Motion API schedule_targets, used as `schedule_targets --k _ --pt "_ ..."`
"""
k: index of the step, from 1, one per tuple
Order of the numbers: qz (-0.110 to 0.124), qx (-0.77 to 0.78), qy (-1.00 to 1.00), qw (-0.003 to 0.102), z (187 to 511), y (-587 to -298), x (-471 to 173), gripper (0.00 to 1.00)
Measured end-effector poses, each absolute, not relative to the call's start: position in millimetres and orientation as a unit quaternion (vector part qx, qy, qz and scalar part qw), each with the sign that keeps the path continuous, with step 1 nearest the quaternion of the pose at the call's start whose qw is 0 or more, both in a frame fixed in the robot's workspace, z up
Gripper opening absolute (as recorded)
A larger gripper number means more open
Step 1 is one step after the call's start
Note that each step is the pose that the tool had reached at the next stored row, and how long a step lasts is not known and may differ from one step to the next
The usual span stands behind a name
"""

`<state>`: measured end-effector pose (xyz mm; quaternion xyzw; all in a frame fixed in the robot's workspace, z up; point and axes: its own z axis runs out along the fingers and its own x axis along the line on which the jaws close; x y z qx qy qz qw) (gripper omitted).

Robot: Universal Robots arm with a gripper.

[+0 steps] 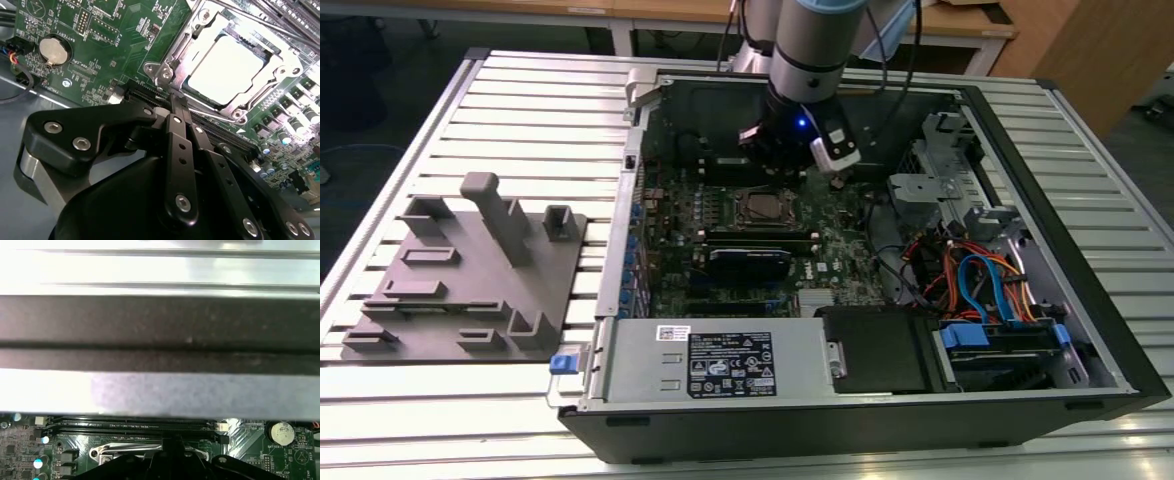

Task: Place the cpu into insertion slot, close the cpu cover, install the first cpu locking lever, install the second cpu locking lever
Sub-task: 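Install the first cpu locking lever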

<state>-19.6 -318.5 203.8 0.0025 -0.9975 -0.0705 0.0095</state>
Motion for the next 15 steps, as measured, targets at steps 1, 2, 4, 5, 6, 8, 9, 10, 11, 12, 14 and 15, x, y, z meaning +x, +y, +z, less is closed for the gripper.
schedule_targets --k 1,2,4,5,6,8,9,10,11,12,14,15 --pt "-0.072 0.003 -0.997 0.010 204 -318 -20 0.11" --pt "-0.073 0.003 -0.997 0.009 205 -318 -21 0.11" --pt "-0.076 0.003 -0.997 0.009 205 -318 -23 0.11" --pt "-0.077 0.003 -0.997 0.009 205 -319 -24 0.11" --pt "-0.078 0.003 -0.997 0.008 205 -319 -26 0.11" --pt "-0.079 0.003 -0.997 0.007 205 -319 -29 0.11" --pt "-0.080 0.003 -0.997 0.006 205 -319 -30 0.11" --pt "-0.080 0.003 -0.997 0.006 206 -319 -31 0.11" --pt "-0.081 0.003 -0.997 0.006 207 -319 -31 0.11" --pt "-0.081 0.003 -0.997 0.005 208 -319 -32 0.11" --pt "-0.082 0.003 -0.997 0.005 212 -319 -33 0.11" --pt "-0.082 0.003 -0.997 0.004 213 -319 -34 0.11"
